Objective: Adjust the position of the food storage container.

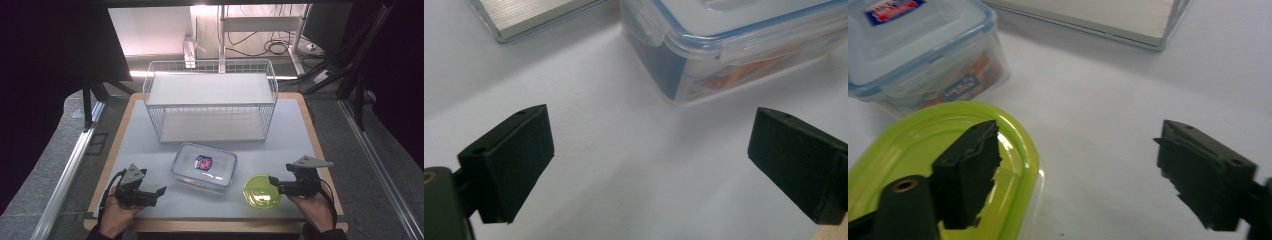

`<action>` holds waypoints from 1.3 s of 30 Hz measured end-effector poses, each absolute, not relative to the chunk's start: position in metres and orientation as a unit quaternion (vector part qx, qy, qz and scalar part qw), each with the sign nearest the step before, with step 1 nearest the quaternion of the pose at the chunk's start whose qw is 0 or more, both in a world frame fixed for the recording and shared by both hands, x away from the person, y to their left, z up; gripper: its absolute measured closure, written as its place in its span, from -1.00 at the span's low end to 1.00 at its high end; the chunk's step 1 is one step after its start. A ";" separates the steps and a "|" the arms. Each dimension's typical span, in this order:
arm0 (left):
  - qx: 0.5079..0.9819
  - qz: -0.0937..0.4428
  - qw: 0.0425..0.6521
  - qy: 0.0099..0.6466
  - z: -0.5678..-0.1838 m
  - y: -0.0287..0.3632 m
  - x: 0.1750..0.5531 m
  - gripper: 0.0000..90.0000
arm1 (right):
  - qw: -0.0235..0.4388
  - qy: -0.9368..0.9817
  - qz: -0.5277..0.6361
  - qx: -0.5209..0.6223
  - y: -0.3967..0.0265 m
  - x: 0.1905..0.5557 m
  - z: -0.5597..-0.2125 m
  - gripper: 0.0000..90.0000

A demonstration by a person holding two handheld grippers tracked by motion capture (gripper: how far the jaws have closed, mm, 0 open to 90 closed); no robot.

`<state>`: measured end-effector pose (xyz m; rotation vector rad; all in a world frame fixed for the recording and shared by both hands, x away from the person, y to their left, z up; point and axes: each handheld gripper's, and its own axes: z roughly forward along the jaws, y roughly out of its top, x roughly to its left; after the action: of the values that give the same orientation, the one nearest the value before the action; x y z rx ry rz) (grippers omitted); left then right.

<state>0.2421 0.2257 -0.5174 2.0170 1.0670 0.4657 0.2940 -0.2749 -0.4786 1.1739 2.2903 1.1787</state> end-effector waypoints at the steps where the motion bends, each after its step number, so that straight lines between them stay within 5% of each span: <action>1: 0.795 0.185 0.394 0.422 -0.517 0.226 0.242 -0.85 | 0.147 0.800 0.415 0.408 -0.275 0.294 -0.478 -0.43; 6: 0.797 0.189 0.394 0.418 -0.517 0.225 0.241 -0.78 | 0.142 0.807 0.421 0.390 -0.270 0.289 -0.471 -0.02; 9: 0.800 0.190 0.392 0.412 -0.517 0.224 0.241 -0.75 | 0.144 0.817 0.424 0.365 -0.262 0.282 -0.463 0.45; 15: 0.806 0.209 0.385 0.399 -0.520 0.222 0.240 -0.75 | 0.134 0.844 0.422 0.303 -0.240 0.270 -0.459 1.00; 27: 0.801 0.208 0.394 0.400 -0.521 0.225 0.241 -0.75 | 0.077 0.874 0.415 0.242 -0.200 0.255 -0.467 1.00; 39: 0.816 0.214 0.377 0.382 -0.523 0.220 0.240 -0.78 | 0.068 0.893 0.381 0.229 -0.185 0.252 -0.475 1.00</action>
<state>0.2401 0.2195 -0.5232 2.0866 0.9769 0.5479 0.2521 -0.1850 -0.4753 0.6902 2.6910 1.1479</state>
